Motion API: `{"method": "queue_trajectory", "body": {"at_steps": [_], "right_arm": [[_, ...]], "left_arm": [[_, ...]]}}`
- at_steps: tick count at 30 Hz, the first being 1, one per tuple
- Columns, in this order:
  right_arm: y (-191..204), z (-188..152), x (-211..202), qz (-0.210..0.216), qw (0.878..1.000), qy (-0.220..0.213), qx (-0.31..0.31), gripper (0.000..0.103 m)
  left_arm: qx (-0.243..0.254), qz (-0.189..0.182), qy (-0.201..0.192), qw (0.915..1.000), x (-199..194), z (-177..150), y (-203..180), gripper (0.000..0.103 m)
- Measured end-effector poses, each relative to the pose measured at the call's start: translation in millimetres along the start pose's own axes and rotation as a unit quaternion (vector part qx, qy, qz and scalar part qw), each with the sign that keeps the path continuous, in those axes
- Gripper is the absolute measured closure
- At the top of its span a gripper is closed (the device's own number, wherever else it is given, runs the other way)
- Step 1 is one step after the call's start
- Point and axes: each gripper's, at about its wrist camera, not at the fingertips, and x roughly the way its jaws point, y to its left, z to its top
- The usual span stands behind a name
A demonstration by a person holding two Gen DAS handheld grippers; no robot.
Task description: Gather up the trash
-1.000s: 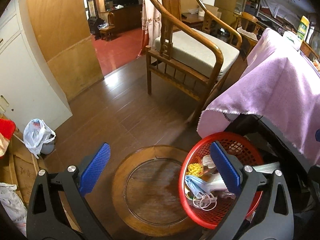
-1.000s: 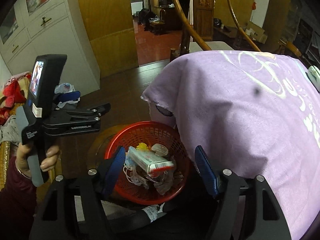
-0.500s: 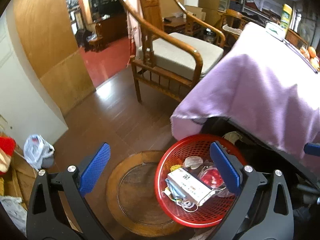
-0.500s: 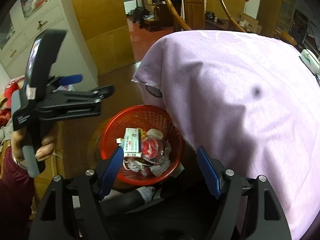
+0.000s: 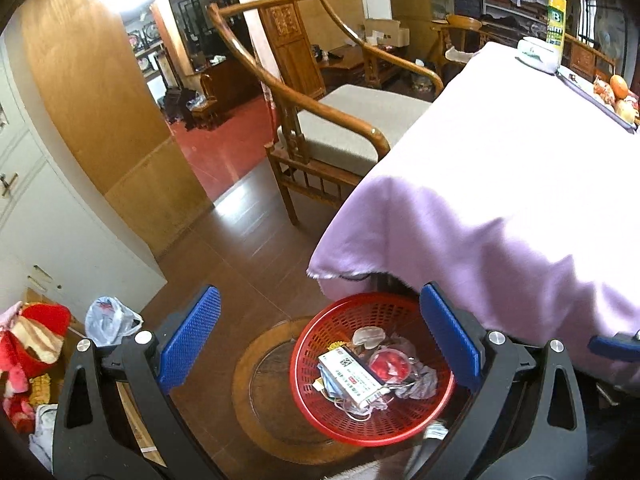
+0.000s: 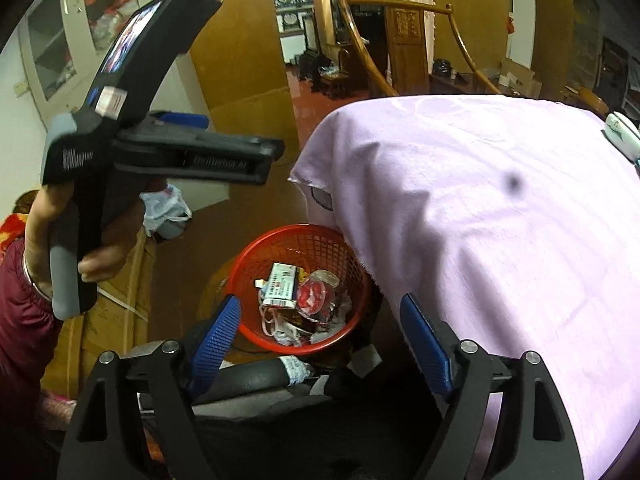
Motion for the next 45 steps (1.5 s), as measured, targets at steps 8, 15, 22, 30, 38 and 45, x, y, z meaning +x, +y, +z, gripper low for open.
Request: {"method": "queue_trajectory", "body": {"at_steps": [8, 15, 22, 30, 38, 45], "right_arm": [[-5.6, -19.2, -21.4, 0.044, 0.999, -0.022, -0.011, 0.013], [-12.9, -34.2, -20.7, 0.072, 0.997, -0.012, -0.002, 0.012], [-11.0, -37.6, -5.9, 0.055, 0.998, 0.022, 0.005, 0.011], [9.2, -28.4, 33.5, 0.014, 0.997, 0.077, -0.003, 0.011], [13.5, -18.9, 73.5, -0.018, 0.992, 0.128, -0.002, 0.011], [12.7, -13.2, 100.5, -0.029, 0.987, 0.156, -0.014, 0.012]], "left_arm": [[-0.036, 0.043, -0.011, 0.9984, -45.0, 14.9, -16.4, 0.007], [-0.091, 0.102, -0.012, 0.9905, -54.5, -1.2, -22.4, 0.007], [-0.076, 0.125, 0.038, 0.9885, -15.7, -49.4, -16.1, 0.007], [-0.063, 0.114, 0.058, 0.9897, 20.4, -81.7, 3.4, 0.007], [-0.072, 0.081, 0.089, 0.9901, 60.3, -96.1, 19.2, 0.007], [-0.107, 0.058, 0.145, 0.9819, 95.1, -112.8, 30.1, 0.007]]}}
